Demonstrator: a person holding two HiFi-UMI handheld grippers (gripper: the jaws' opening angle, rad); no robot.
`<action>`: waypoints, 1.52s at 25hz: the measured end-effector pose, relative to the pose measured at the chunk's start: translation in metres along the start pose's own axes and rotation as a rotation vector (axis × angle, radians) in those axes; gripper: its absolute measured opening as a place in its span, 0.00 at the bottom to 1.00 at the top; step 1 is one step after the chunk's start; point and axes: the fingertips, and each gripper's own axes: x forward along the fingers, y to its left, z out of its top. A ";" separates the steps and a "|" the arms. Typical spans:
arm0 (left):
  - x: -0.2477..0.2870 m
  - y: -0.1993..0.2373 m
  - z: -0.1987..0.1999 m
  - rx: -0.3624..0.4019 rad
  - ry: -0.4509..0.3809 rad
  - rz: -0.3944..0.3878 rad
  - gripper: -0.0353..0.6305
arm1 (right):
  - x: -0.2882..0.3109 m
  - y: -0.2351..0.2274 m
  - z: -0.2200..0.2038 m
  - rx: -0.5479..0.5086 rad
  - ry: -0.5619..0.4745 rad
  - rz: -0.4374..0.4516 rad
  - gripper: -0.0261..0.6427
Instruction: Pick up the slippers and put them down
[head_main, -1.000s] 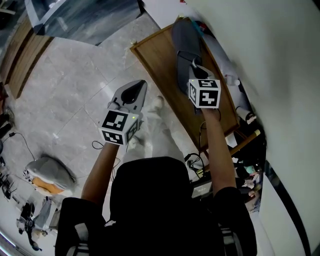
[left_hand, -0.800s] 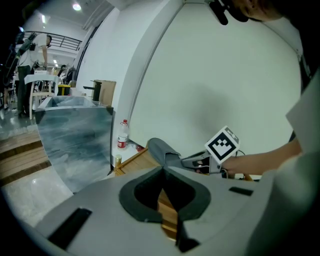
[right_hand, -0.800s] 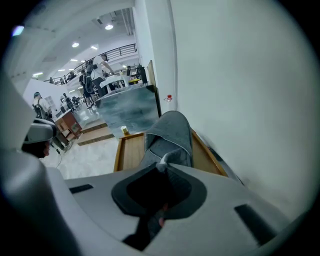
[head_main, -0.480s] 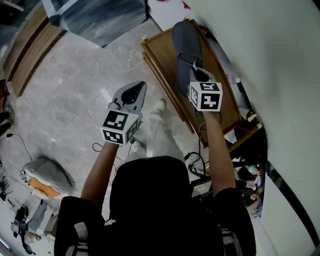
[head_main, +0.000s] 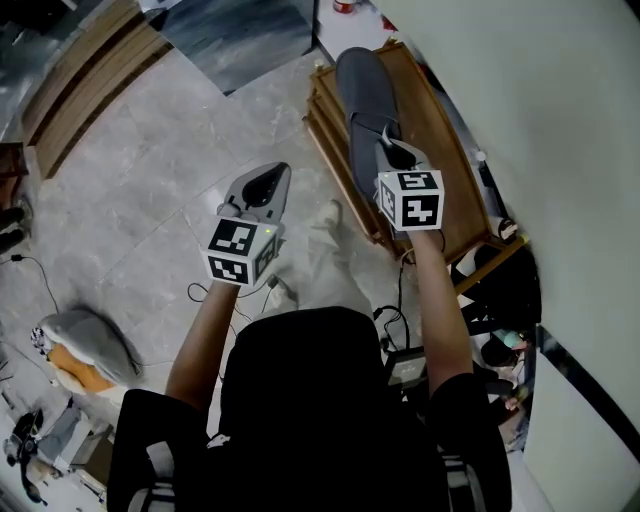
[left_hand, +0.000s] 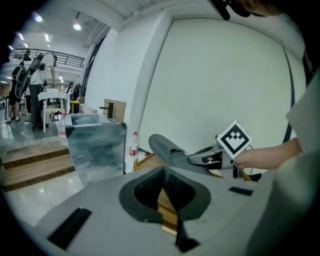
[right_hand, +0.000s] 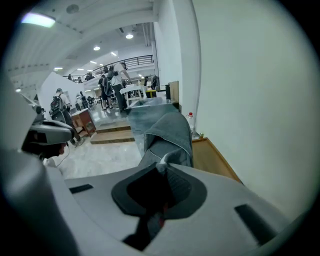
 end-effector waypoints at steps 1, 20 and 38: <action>-0.012 0.002 0.000 0.003 -0.015 0.012 0.06 | -0.005 0.012 0.001 -0.012 -0.006 0.010 0.06; -0.215 0.011 -0.031 0.025 -0.190 0.115 0.06 | -0.127 0.198 -0.005 -0.164 -0.128 0.063 0.06; -0.328 0.018 -0.071 0.067 -0.238 0.132 0.06 | -0.188 0.299 -0.030 -0.206 -0.162 0.052 0.06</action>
